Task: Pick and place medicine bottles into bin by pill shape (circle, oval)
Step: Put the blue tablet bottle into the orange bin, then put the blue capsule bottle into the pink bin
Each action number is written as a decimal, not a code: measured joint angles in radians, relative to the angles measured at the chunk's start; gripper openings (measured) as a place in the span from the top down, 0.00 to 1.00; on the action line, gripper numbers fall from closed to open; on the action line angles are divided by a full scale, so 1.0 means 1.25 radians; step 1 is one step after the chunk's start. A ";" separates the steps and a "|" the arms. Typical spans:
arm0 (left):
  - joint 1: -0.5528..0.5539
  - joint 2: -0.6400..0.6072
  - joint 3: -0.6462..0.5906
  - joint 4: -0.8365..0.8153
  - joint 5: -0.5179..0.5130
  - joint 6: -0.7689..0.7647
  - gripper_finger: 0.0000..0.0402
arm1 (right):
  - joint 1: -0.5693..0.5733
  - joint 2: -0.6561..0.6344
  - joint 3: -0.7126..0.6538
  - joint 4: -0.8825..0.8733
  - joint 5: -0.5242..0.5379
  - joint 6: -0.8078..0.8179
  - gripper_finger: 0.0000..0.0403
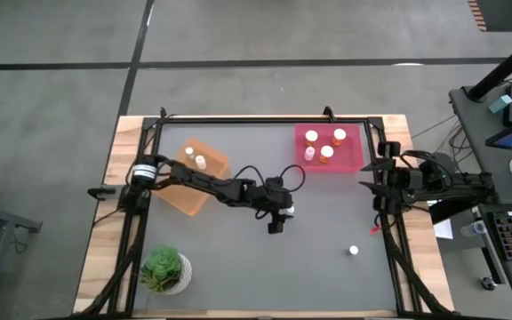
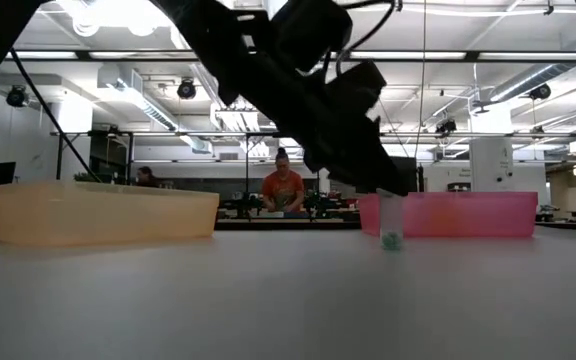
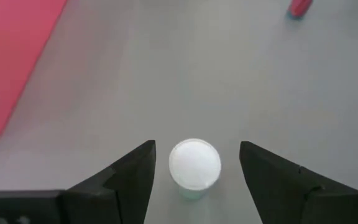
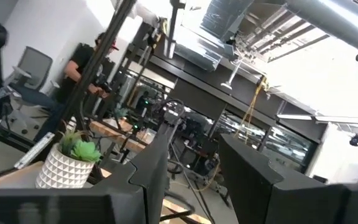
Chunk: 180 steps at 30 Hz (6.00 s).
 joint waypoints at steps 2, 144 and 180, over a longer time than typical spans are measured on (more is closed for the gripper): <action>0.001 0.008 0.000 0.004 0.001 -0.003 0.46 | 0.000 0.001 0.000 -0.003 0.016 0.000 0.66; -0.007 -0.933 -0.599 -0.121 -0.461 -0.103 0.55 | 0.000 0.002 0.007 -0.021 0.076 0.022 0.66; -0.007 -0.832 -0.602 0.125 -0.408 0.041 0.55 | 0.061 0.423 0.314 -0.574 -0.080 0.952 0.66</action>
